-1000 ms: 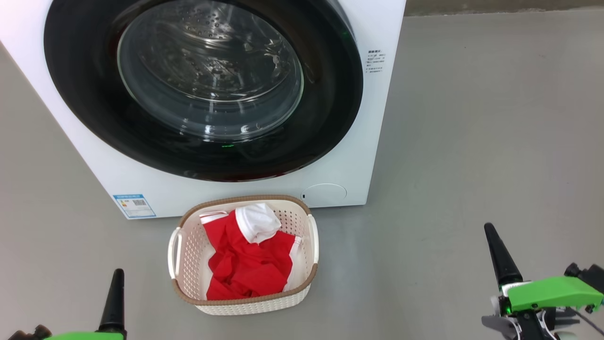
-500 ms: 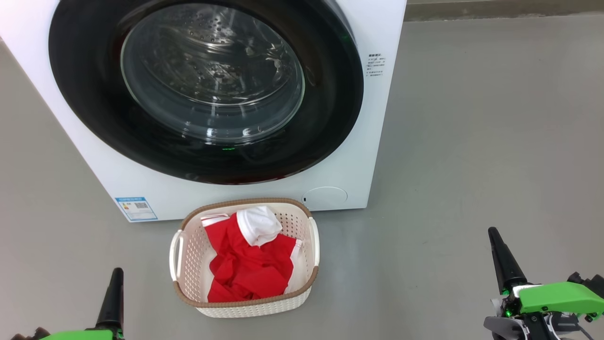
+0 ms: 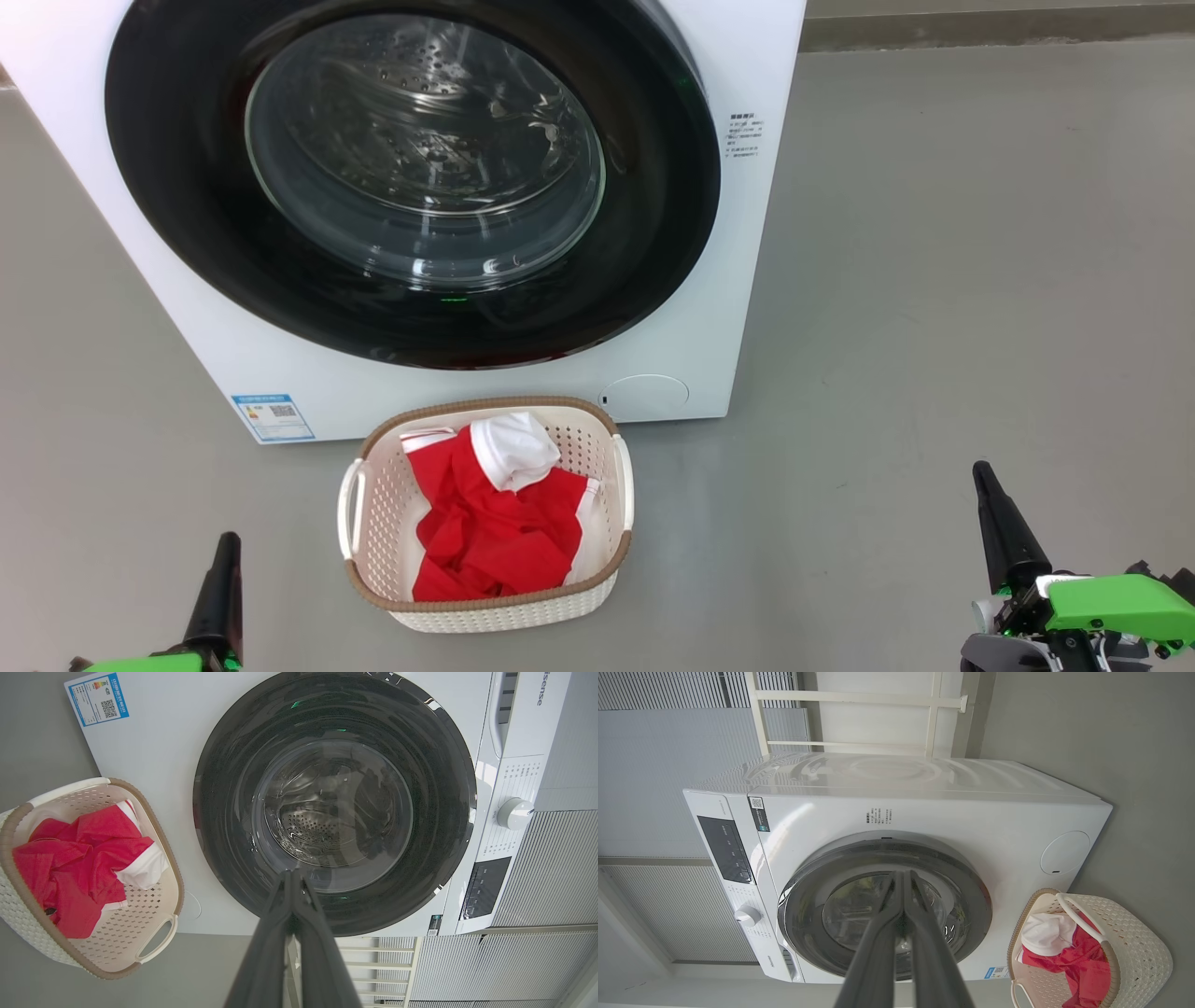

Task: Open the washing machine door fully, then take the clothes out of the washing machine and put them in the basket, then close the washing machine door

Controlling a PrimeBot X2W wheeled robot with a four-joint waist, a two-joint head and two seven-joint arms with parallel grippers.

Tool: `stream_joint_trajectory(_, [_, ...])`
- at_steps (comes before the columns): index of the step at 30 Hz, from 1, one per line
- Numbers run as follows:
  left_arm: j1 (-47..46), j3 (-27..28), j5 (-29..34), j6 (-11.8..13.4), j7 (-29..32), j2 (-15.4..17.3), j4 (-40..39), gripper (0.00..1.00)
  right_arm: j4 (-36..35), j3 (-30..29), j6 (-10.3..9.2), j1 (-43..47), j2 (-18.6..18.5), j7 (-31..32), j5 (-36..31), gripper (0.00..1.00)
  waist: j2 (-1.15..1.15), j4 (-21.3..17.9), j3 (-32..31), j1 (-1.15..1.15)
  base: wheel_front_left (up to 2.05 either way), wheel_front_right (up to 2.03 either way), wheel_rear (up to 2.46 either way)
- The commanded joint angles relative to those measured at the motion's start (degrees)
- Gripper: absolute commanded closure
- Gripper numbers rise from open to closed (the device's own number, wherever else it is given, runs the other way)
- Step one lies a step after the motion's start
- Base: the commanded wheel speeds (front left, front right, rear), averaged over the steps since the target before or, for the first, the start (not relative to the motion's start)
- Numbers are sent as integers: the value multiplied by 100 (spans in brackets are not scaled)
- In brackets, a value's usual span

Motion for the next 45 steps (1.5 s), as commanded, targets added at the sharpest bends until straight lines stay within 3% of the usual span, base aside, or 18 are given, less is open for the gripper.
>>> stream_joint_trajectory(1, [-280, 201, -28, -60, 35, 69, -97, 100, -176, 92, -5, -54, 0, 32, 38, 100, 0, 0, 0, 0, 0, 0, 0])
stream_joint_trajectory(45, [-284, 250, 13, -60, 74, 35, -96, 100, -174, 49, -5, -58, 30, 67, 2, 100, 0, 0, 0, 0, 0, 0, 0])
